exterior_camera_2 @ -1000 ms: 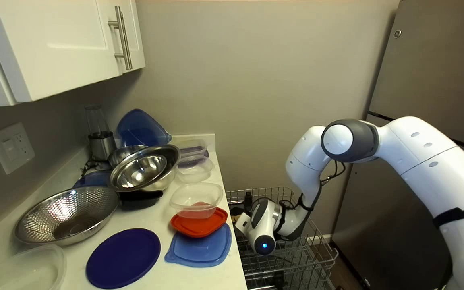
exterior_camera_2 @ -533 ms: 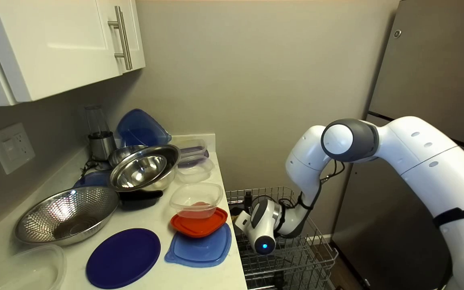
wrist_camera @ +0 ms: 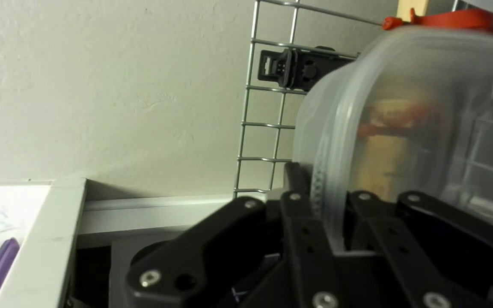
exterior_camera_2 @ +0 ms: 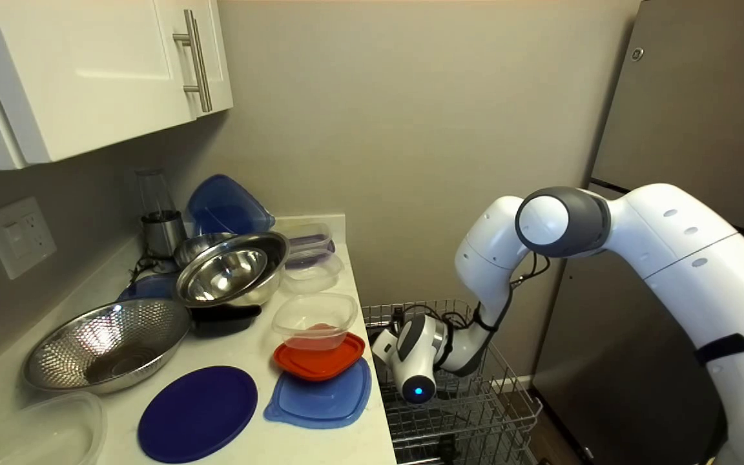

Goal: Remove the left bowl out of the dishwasher

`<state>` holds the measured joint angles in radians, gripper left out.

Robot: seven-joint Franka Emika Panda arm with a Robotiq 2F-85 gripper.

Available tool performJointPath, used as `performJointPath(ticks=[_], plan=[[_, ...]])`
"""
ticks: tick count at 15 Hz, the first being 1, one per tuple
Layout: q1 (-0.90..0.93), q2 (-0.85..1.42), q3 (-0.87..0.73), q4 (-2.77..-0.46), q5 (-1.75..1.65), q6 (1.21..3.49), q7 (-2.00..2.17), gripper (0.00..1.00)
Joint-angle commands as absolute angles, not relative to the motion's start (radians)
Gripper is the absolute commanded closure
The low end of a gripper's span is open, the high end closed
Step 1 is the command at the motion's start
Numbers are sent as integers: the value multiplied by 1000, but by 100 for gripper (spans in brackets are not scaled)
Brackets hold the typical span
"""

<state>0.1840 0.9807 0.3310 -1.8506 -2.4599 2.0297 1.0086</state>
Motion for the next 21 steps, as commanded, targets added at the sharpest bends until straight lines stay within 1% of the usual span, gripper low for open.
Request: performJointPath(ticks=[1, 2, 8, 16, 21], plan=[[202, 935, 323, -1894, -2475, 1982, 1041, 100], [206, 930, 323, -1896, -2473, 1972, 1039, 99], [219, 891, 323, -1920, -2454, 1922, 1024, 99], [191, 800, 323, -2022, -2411, 1956, 1017, 99], [165, 714, 337, -2091, -2358, 2025, 990, 99]])
